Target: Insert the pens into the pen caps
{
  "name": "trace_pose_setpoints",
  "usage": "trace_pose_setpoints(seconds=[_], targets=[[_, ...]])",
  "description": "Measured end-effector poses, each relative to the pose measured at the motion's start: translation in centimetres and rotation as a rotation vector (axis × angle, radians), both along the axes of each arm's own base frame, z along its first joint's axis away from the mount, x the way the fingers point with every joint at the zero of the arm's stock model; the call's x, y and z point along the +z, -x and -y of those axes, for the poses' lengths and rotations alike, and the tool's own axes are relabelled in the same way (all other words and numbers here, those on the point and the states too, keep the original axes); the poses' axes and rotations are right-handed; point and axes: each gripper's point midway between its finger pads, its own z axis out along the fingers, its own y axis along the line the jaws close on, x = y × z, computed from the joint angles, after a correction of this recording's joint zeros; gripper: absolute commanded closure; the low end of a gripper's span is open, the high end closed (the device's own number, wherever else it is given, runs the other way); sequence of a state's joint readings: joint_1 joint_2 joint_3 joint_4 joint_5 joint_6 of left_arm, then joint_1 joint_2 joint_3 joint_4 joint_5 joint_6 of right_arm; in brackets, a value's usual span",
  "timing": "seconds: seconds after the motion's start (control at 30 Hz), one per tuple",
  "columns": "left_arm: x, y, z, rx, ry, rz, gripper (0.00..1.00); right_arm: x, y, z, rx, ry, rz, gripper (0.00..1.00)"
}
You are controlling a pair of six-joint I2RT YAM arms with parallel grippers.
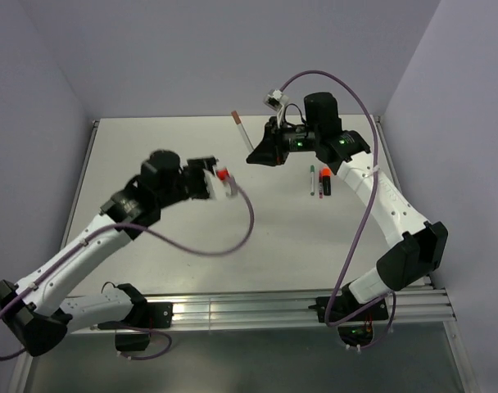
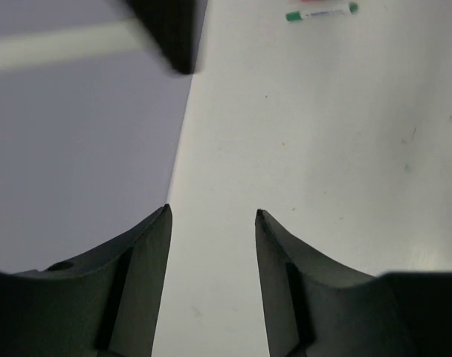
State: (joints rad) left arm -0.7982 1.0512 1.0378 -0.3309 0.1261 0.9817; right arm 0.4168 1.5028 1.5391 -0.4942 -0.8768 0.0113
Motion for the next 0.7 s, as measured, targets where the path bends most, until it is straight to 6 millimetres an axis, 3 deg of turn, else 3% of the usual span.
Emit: trace_pose_setpoints(seconds=[0.1,0.2,0.3,0.43,0.57,0.7], targets=[[3.7,-3.3,-2.0,0.155,0.226,-0.198,0.50,0.9,0.9,-0.1,0.030,-0.023,0.005,1.00],[6.9,-5.1,-4.1,0.256,0.496,-0.381,0.47,1.7,1.8,-0.1,0.060,-0.043,0.015,1.00],[8.8,-5.1,-5.4,0.278,0.728,-0.528,0.41,2.5,2.8,0.0,0.089,-0.062,0.025,1.00],[10.9,-4.6,-6.3,0.259,0.997,-0.712,0.41,3.7,3.7,0.3,0.089,-0.075,0.054,1.00],[13.9,-4.3,-5.4,0.150,1.152,-0.840,0.41,4.7,4.5,0.3,0.100,-0.096,0.078,1.00],[15.5,-3.3,-4.3,0.027,1.224,-0.938,0.39,4.3,5.6,0.1,0.148,-0.107,0.070,1.00]])
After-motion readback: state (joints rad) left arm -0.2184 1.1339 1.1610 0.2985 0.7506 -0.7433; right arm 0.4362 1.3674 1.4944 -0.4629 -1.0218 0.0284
